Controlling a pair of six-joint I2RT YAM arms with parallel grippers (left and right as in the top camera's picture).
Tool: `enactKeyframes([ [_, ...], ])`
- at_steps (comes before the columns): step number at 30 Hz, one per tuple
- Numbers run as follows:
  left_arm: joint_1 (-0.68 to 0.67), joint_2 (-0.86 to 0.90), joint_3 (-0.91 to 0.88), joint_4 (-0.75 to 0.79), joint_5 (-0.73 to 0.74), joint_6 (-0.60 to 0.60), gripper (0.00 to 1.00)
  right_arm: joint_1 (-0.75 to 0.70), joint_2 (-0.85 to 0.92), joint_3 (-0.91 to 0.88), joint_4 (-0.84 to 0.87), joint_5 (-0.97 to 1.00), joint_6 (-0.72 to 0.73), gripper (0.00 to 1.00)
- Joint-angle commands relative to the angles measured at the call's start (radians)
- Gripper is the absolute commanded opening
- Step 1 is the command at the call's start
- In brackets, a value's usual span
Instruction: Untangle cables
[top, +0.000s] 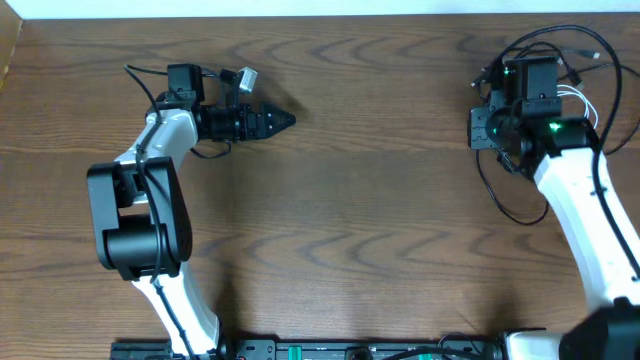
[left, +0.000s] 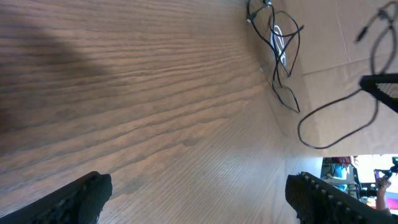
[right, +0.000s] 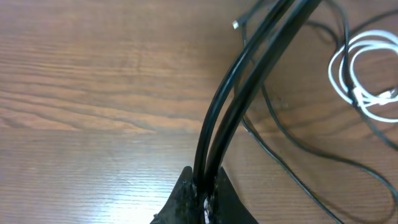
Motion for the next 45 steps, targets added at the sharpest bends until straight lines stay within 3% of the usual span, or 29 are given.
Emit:
enactKeyframes([
  [1, -0.028, -0.021, 0.010, 0.005, -0.030, 0.006, 0.95, -0.016, 0.045, 0.019, 0.008, -0.010, -0.008, 0.01],
  [14, -0.064, -0.021, 0.010, 0.009, -0.066, 0.006, 0.96, -0.024, 0.236, 0.019, 0.165, 0.069, -0.016, 0.01],
  [26, -0.068, -0.021, 0.010, 0.008, -0.095, 0.006, 0.95, -0.024, 0.398, 0.019, 0.188, 0.067, -0.008, 0.01],
  [34, -0.069, -0.021, 0.010, 0.008, -0.095, 0.006, 0.95, -0.024, 0.461, 0.019, 0.287, -0.079, -0.009, 0.01],
  [43, -0.069, -0.021, 0.010, 0.008, -0.095, 0.006, 0.95, -0.024, 0.517, 0.018, 0.395, -0.080, -0.016, 0.01],
  [44, -0.069, -0.021, 0.010, 0.008, -0.095, 0.006, 0.95, -0.024, 0.521, 0.018, 0.401, -0.074, -0.016, 0.02],
  [45, -0.069, -0.021, 0.010, 0.008, -0.095, 0.006, 0.95, -0.024, 0.525, 0.018, 0.407, -0.063, -0.016, 0.14],
])
